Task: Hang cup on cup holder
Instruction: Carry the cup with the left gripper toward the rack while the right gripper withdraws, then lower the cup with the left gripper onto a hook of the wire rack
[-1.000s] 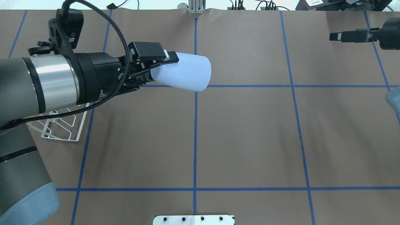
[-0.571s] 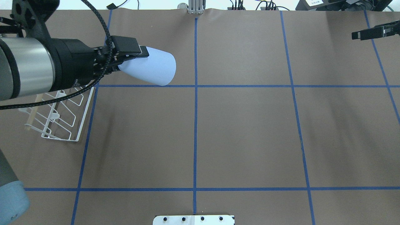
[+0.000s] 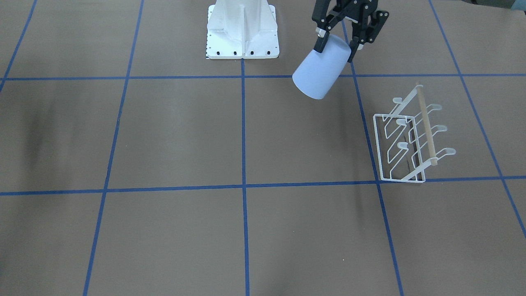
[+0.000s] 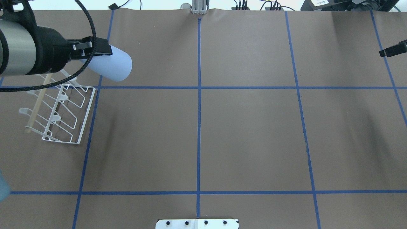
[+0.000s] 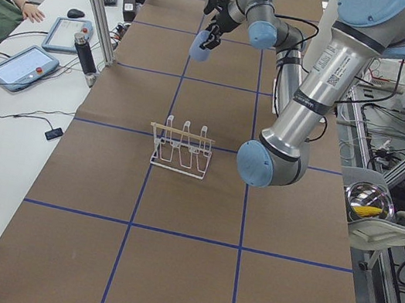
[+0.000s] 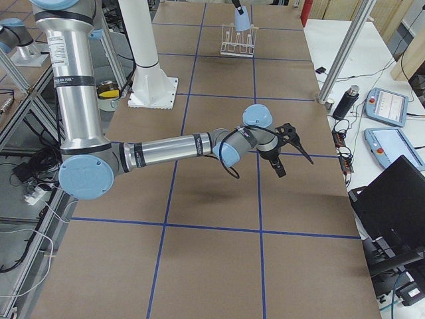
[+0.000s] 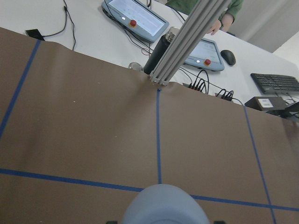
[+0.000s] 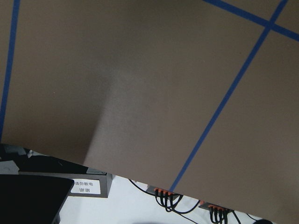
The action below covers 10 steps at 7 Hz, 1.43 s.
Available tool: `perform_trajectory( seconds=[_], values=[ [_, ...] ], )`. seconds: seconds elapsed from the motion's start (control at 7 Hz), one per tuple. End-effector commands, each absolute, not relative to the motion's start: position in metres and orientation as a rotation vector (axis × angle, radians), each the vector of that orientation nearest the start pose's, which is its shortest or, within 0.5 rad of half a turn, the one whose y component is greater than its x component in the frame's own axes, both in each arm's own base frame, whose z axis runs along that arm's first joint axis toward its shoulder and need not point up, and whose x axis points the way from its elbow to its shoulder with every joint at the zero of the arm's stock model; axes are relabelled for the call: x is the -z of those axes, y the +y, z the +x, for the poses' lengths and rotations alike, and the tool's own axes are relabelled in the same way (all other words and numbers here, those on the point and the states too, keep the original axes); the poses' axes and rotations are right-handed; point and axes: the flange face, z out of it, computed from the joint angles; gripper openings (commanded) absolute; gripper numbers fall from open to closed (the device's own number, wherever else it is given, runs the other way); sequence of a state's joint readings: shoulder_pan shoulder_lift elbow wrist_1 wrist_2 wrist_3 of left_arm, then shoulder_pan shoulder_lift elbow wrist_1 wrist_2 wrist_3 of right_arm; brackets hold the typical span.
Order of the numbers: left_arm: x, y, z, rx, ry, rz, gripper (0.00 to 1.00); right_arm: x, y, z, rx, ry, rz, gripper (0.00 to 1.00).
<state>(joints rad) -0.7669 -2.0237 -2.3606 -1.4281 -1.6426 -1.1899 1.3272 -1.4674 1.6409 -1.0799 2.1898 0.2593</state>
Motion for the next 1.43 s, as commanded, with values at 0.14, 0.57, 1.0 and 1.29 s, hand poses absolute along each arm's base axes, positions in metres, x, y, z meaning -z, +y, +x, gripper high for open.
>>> perform_trajectory(
  seconds=[0.14,0.57,1.0,1.29],
  values=[
    [-0.165,-0.418,0.219,0.154,0.725,0.505,0.00,-0.548,-0.551,-0.060,0.195,-0.778,0.228,1.00],
    [-0.191,-0.448,0.217,0.107,0.671,0.430,0.00,-0.587,-0.523,-0.052,0.182,-0.767,0.147,1.00],
    [-0.229,-0.499,0.232,0.107,0.598,0.377,0.00,-0.594,-0.519,-0.048,0.226,-0.754,0.073,1.00],
    [-0.252,-0.532,0.242,0.108,0.610,0.385,0.00,-0.580,-0.529,-0.048,0.208,-0.753,0.038,1.00]
  ],
)
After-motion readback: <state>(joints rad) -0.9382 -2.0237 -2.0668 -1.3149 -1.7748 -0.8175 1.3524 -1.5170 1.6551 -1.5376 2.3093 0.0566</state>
